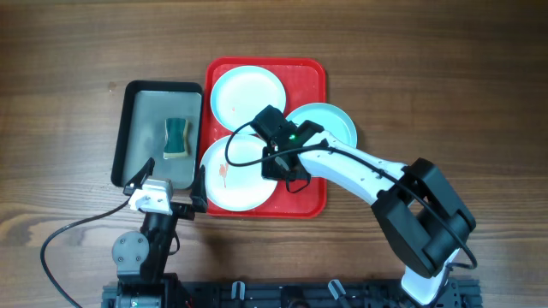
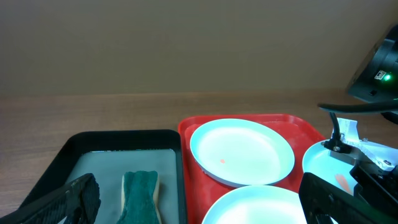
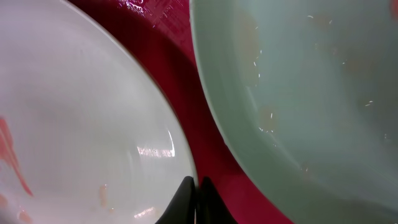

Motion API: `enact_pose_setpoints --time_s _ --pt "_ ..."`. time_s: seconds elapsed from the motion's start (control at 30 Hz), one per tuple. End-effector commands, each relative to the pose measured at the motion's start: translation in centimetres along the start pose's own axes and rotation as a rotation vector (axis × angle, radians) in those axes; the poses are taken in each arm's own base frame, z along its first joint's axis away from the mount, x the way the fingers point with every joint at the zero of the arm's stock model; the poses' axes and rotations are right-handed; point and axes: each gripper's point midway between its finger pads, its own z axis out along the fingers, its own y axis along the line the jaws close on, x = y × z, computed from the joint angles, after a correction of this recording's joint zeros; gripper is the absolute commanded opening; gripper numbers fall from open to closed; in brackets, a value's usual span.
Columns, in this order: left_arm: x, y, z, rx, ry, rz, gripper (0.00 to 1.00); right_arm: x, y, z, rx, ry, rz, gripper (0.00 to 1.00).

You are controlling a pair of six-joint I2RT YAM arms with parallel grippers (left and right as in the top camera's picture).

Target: Clean dirty plates on tray and stack at the side

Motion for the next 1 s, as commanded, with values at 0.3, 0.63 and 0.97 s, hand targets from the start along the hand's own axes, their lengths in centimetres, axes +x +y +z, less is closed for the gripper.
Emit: enact_pose_setpoints --time_s 0.3,0.63,0.97 --pt "-0.14 -0.21 -0.03 0.010 -0.007 0.003 1.00 0.07 -0.90 0.78 0.047 -0.008 0.016 0.04" --pt "-0.11 -0.21 -0.03 0.010 -0.006 0.003 1.00 0.06 -0.88 0.79 0.046 -0.009 0.016 0.04" --pt "0.02 -0.20 -0.03 0.010 -0.001 0.000 1.00 0.06 -0.89 0.78 0.046 -0.009 0.017 0.04"
